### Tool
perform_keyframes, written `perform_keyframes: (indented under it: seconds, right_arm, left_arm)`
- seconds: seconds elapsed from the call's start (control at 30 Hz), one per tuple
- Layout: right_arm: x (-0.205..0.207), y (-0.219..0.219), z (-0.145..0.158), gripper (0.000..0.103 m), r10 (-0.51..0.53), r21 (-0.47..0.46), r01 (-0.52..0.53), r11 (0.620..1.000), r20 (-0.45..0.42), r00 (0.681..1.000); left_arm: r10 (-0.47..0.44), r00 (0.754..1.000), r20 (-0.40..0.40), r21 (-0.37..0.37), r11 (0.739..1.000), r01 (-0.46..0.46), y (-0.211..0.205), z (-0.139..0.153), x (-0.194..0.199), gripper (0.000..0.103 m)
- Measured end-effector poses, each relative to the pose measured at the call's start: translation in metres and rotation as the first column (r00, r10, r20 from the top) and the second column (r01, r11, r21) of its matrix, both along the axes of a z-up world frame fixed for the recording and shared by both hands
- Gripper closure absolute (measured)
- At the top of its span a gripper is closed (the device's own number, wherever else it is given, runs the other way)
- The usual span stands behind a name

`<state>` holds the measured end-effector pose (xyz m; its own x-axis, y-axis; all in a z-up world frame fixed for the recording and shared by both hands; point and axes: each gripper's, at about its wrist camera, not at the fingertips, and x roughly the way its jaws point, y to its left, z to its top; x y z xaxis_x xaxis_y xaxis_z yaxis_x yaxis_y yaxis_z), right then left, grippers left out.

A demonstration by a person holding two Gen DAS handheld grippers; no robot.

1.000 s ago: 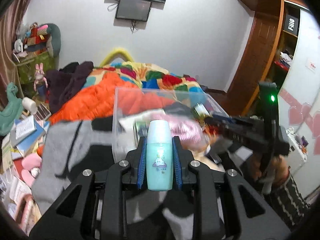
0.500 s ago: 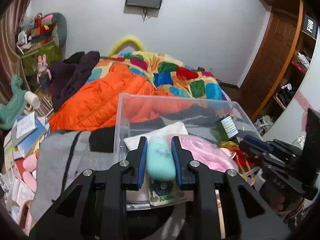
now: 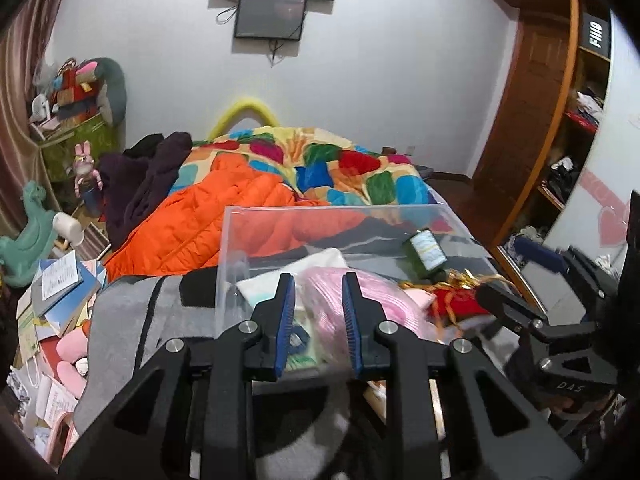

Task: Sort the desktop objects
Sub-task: 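Move both open tools back toward the cream jar and blue card box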

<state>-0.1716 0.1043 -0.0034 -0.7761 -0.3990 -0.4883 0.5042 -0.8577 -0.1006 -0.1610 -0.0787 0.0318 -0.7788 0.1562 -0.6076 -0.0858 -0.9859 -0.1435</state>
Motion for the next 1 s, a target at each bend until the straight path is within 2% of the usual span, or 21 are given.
perform_keyframes:
  seconds: [0.1,0.17,0.23,0.27,0.3,0.37,0.53,0.67,0.7,0.77,0.9,0.93,1.0]
  right_arm:
    - [0.014,-0.001,0.005,0.017,-0.003,0.031,0.005,1.000,-0.057,0.998]
    - [0.022,0.000,0.007,0.013,-0.006,0.033,0.008,0.999,-0.077,0.997]
    - [0.026,0.003,0.008,0.005,-0.006,0.025,0.008,1.000,-0.086,0.996]
    - [0.029,0.005,0.008,0.005,-0.008,0.020,0.010,1.000,-0.089,0.996]
    - [0.031,0.007,0.008,0.004,-0.010,0.016,0.012,1.000,-0.088,0.996]
    - [0.033,0.012,0.006,0.004,-0.024,0.006,0.025,1.000,-0.082,0.996]
    - [0.041,0.031,-0.004,0.004,-0.052,-0.013,0.051,0.999,-0.042,0.998]
    - [0.045,0.051,-0.016,0.004,-0.103,-0.022,0.103,0.994,-0.003,0.995]
    - [0.046,0.056,-0.019,0.004,-0.112,-0.029,0.112,0.993,0.011,0.994]
    - [0.044,0.065,-0.024,0.004,-0.120,-0.051,0.122,0.991,0.044,0.992]
    - [0.037,0.072,-0.034,0.004,-0.133,-0.071,0.140,0.988,0.104,0.986]
    - [0.037,0.072,-0.036,0.004,-0.136,-0.068,0.144,0.987,0.110,0.985]
    - [0.037,0.072,-0.039,0.004,-0.134,-0.063,0.141,0.988,0.110,0.985]
  left_arm:
    - [-0.018,1.000,-0.013,-0.009,1.000,0.018,0.007,0.003,0.015,0.080]
    - [-0.033,0.999,-0.013,-0.018,0.999,0.032,0.012,0.004,0.024,0.080]
    - [-0.046,0.999,-0.012,-0.028,0.999,0.046,0.016,0.004,0.033,0.080]
    - [-0.050,0.999,-0.009,-0.031,0.998,0.050,0.018,0.003,0.038,0.079]
    - [-0.053,0.999,-0.007,-0.033,0.998,0.053,0.019,0.002,0.043,0.077]
    - [-0.059,0.998,-0.001,-0.031,0.998,0.059,0.021,-0.002,0.052,0.065]
    - [-0.098,0.995,0.035,-0.014,0.995,0.098,0.027,-0.016,0.074,0.063]
    - [-0.125,0.990,0.063,-0.012,0.992,0.126,0.037,-0.028,0.085,0.057]
    - [-0.130,0.989,0.068,-0.014,0.991,0.131,0.040,-0.030,0.086,0.056]
    - [-0.145,0.986,0.078,-0.013,0.989,0.146,0.047,-0.037,0.085,0.047]
    - [-0.162,0.980,0.120,0.017,0.987,0.161,0.059,-0.047,0.076,0.045]
    - [-0.166,0.978,0.129,0.028,0.986,0.163,0.065,-0.050,0.073,0.043]
    - [-0.139,0.983,0.122,0.021,0.990,0.137,0.074,-0.051,0.071,0.028]
